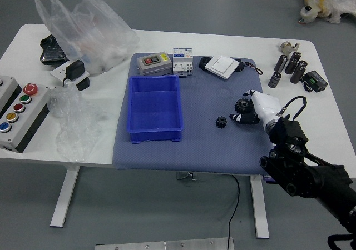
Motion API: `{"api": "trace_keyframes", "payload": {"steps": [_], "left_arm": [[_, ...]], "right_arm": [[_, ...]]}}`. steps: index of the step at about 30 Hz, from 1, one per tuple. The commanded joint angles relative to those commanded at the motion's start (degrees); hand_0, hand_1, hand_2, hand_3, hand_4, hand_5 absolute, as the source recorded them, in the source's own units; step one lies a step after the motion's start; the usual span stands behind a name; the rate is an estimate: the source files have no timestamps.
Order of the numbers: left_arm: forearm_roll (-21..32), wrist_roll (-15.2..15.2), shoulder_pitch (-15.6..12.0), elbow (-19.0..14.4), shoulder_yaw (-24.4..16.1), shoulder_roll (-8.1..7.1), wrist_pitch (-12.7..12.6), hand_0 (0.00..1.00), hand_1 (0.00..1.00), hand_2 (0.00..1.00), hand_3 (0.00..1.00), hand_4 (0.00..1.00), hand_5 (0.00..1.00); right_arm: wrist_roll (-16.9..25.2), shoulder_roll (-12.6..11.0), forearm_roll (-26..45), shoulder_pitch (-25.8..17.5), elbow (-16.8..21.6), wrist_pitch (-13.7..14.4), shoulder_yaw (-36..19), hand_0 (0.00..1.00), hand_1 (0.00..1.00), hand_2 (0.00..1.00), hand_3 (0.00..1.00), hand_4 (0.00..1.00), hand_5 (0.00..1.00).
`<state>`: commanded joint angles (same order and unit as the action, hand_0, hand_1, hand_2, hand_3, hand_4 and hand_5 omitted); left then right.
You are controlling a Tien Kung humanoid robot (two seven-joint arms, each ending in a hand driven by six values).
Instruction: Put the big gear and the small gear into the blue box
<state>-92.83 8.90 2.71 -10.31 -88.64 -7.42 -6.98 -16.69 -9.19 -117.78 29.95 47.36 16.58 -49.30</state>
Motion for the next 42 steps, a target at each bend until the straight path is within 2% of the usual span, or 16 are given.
{"api": "trace_keyframes", "payload": {"steps": [13,21,28,36,37,42], "left_arm": [[0.0,0.0,0.0,0.0,0.0,0.05,0.0,0.62,0.47,0.501,0.655,0.693,0.279],[-0.2,0.2,-0.2,0.0,-0.1,0.08,0.0,0.619,0.47,0.501,0.654,0.693,0.279],[-0.4,0.3,-0.2,0.0,-0.2,0.04,0.1,0.619,0.47,0.501,0.654,0.693,0.279],[-0.5,0.5,-0.5,0.0,-0.3,-0.04,0.0,0.619,0.468,0.501,0.655,0.693,0.278],[-0.6,0.6,-0.5,0.0,-0.4,-0.05,0.0,0.619,0.47,0.501,0.655,0.693,0.279],[-0.7,0.7,-0.5,0.0,-0.5,-0.06,0.0,0.619,0.47,0.501,0.655,0.693,0.279]], "right_arm": [[0.8,-1.1,-0.4,0.6,3.1,1.8,-0.5,0.444,0.538,0.371,0.516,0.455,0.015],[-0.5,-2.7,-2.2,3.6,10.8,0.8,2.1,0.444,0.541,0.38,0.525,0.477,0.004],[-1.5,-1.6,-3.5,7.4,17.4,-0.4,7.7,0.453,0.548,0.388,0.534,0.496,0.002],[-1.3,-0.3,-2.8,9.2,18.2,-1.1,11.9,0.451,0.548,0.392,0.539,0.502,0.002],[-1.3,-0.1,-2.5,9.4,18.1,-1.1,12.6,0.472,0.555,0.411,0.548,0.53,0.002],[-1.1,1.6,-1.3,10.8,16.1,-3.4,17.1,0.472,0.555,0.411,0.548,0.53,0.002]]}}
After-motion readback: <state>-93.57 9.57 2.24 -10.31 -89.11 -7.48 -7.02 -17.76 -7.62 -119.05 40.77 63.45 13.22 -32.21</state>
